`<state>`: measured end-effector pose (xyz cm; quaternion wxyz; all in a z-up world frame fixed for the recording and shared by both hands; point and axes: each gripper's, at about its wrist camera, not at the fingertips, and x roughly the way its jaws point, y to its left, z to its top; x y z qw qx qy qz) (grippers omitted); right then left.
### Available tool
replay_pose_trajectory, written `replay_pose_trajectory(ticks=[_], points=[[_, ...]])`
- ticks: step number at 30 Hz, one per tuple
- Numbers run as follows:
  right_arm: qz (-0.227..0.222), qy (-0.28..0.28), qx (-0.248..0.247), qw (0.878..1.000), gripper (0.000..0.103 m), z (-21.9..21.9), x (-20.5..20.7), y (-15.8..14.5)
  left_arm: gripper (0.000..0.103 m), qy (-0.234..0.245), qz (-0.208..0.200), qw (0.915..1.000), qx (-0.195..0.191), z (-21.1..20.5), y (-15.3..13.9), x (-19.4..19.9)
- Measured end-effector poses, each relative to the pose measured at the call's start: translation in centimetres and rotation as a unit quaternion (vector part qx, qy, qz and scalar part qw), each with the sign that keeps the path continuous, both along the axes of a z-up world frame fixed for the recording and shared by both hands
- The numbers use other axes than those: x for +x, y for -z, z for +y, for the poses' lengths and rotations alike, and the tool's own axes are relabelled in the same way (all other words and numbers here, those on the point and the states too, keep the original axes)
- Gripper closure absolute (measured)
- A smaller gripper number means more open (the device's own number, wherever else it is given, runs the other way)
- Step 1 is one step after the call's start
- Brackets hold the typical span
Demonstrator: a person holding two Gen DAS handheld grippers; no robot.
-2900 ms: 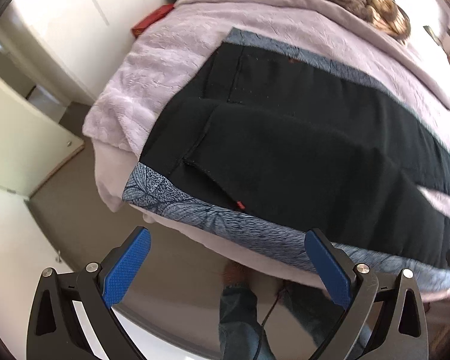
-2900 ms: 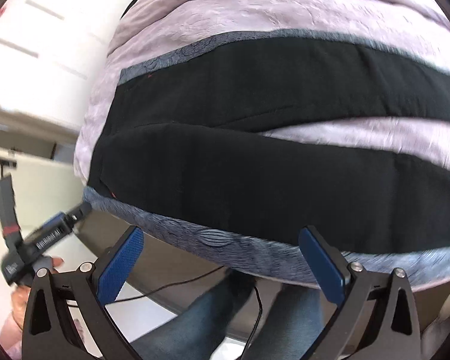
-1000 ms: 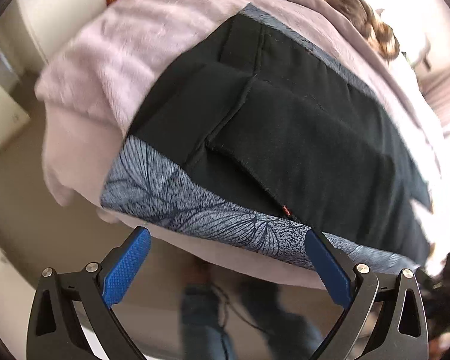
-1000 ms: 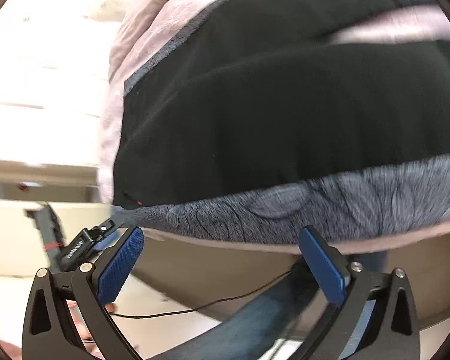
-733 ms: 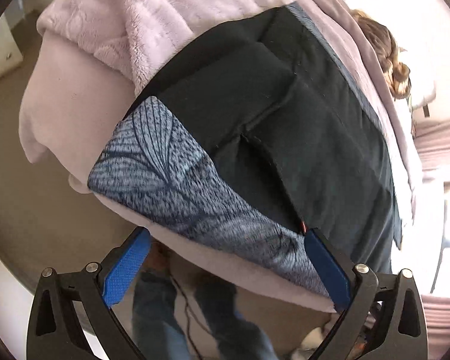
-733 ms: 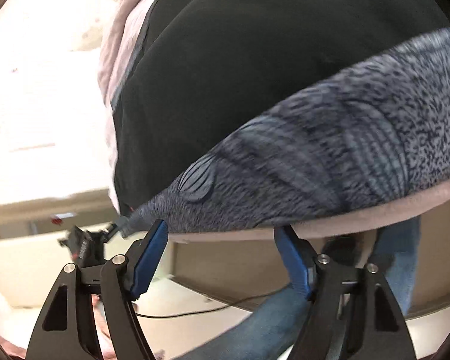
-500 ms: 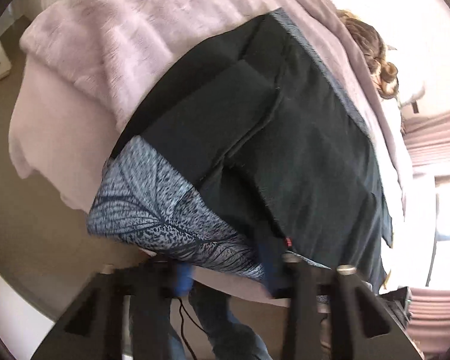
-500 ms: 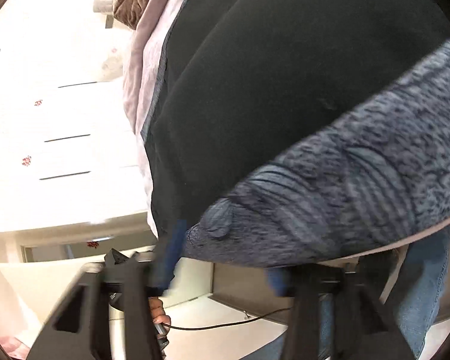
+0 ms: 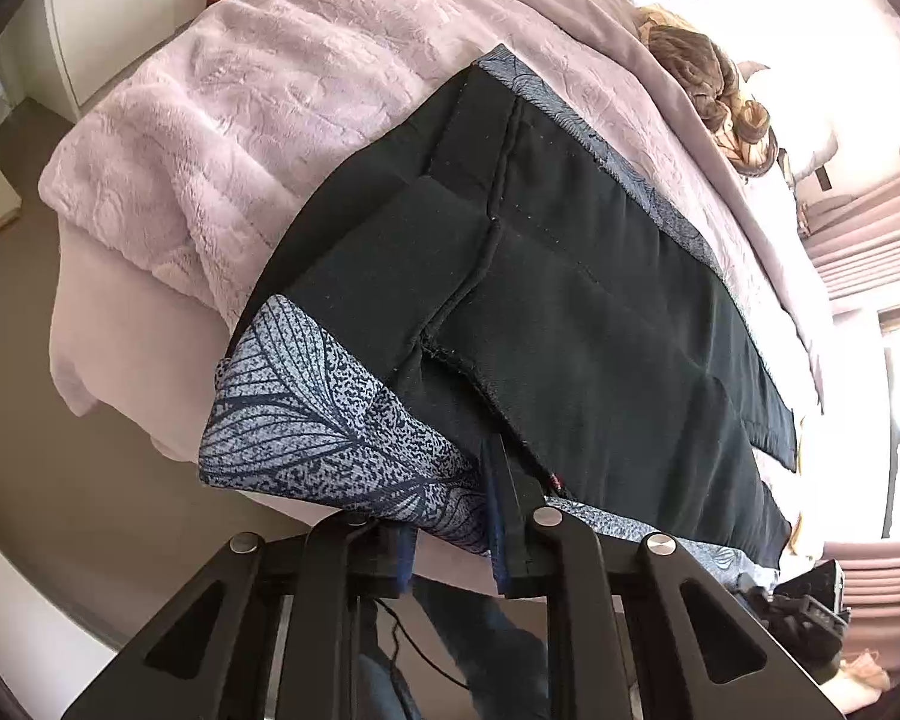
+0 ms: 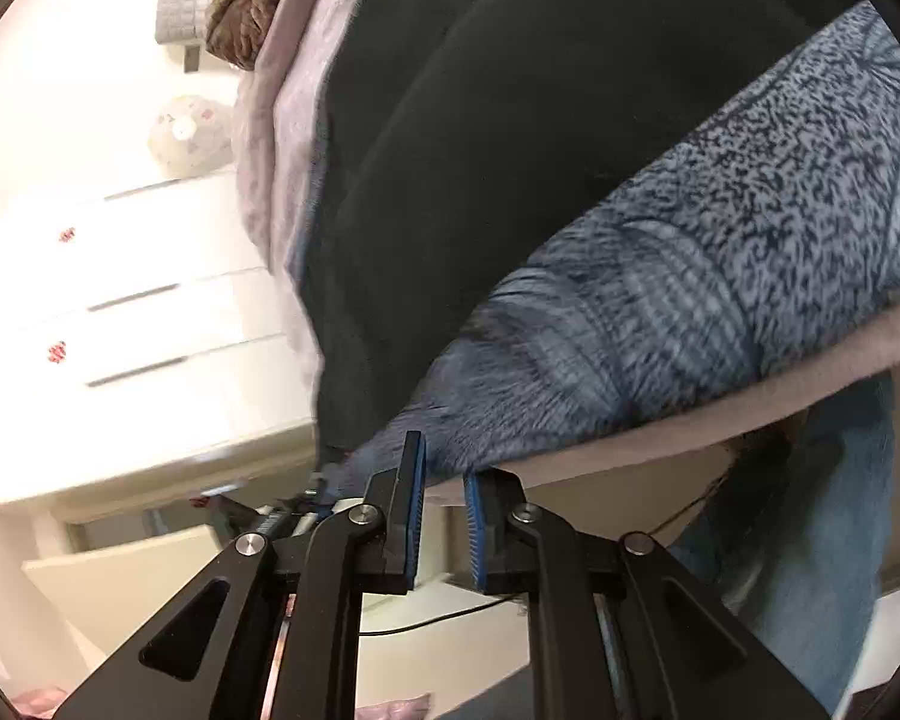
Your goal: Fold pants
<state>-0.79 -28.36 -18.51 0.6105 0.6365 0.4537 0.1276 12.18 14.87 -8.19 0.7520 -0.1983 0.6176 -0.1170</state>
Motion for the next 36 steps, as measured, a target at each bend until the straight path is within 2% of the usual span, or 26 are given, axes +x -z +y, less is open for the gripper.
replay_pose_trajectory(ticks=[3, 6, 9, 10, 13, 16, 21, 24, 26, 30, 32, 33, 34, 36], points=[[0.016, 0.001, -0.003, 1.0, 0.085, -0.5, 0.8, 1.6, 0.083, -0.002, 0.009, 0.9999, 0.006, -0.1, 0.1, 0.2], [0.057, 0.001, 0.007, 0.998, 0.086, -1.3, 1.9, 3.5, 0.083, -0.004, 0.016, 0.9998, 0.009, -0.4, 0.6, 0.4], [0.074, 0.0, -0.006, 0.997, 0.099, -1.5, 2.0, 4.1, 0.083, -0.008, 0.023, 0.9996, 0.014, -0.4, 1.4, 0.4], [0.066, 0.001, -0.011, 0.998, 0.099, -1.4, 2.0, 3.8, 0.087, -0.016, 0.024, 0.9995, 0.011, -0.3, 1.3, 0.3], [0.021, -0.003, -0.032, 0.999, 0.099, -2.3, 2.6, 1.0, 0.087, -0.031, 0.012, 0.9994, -0.006, -0.1, 0.0, 0.7], [-0.017, -0.024, -0.07, 0.997, 0.099, -3.4, 5.2, -2.0, 0.087, -0.018, -0.018, 0.9997, -0.006, -1.0, -2.1, 1.9], [-0.077, -0.058, -0.121, 0.988, 0.099, -5.6, 12.0, -5.7, 0.087, 0.003, -0.066, 0.9978, -0.009, -3.6, -5.0, 6.6], [-0.106, -0.087, -0.155, 0.978, 0.099, -7.2, 17.6, -7.2, 0.087, 0.008, -0.092, 0.9957, -0.003, -5.3, -5.1, 10.8], [-0.116, -0.103, -0.174, 0.972, 0.099, -7.9, 21.7, -6.9, 0.087, 0.003, -0.106, 0.9944, -0.003, -6.4, -4.6, 13.7], [-0.098, -0.137, -0.214, 0.962, 0.099, -8.5, 29.2, -4.4, 0.078, -0.008, -0.131, 0.9913, 0.011, -8.9, -2.8, 19.3], [-0.083, -0.152, -0.23, 0.958, 0.099, -8.9, 31.5, -2.5, 0.056, -0.011, -0.135, 0.989, 0.06, -10.2, -1.4, 21.4], [-0.076, -0.156, -0.229, 0.958, 0.099, -9.0, 32.4, -0.9, 0.036, -0.015, -0.134, 0.9868, 0.09, -10.7, -0.5, 22.1], [-0.075, -0.155, -0.224, 0.959, 0.098, -9.0, 32.8, -0.1, 0.035, -0.02, -0.135, 0.9836, 0.118, -10.9, 0.4, 22.7], [-0.072, -0.146, -0.203, 0.965, 0.099, -9.4, 33.3, 1.3, 0.035, -0.02, -0.119, 0.9825, 0.142, -10.8, 1.7, 23.5]])
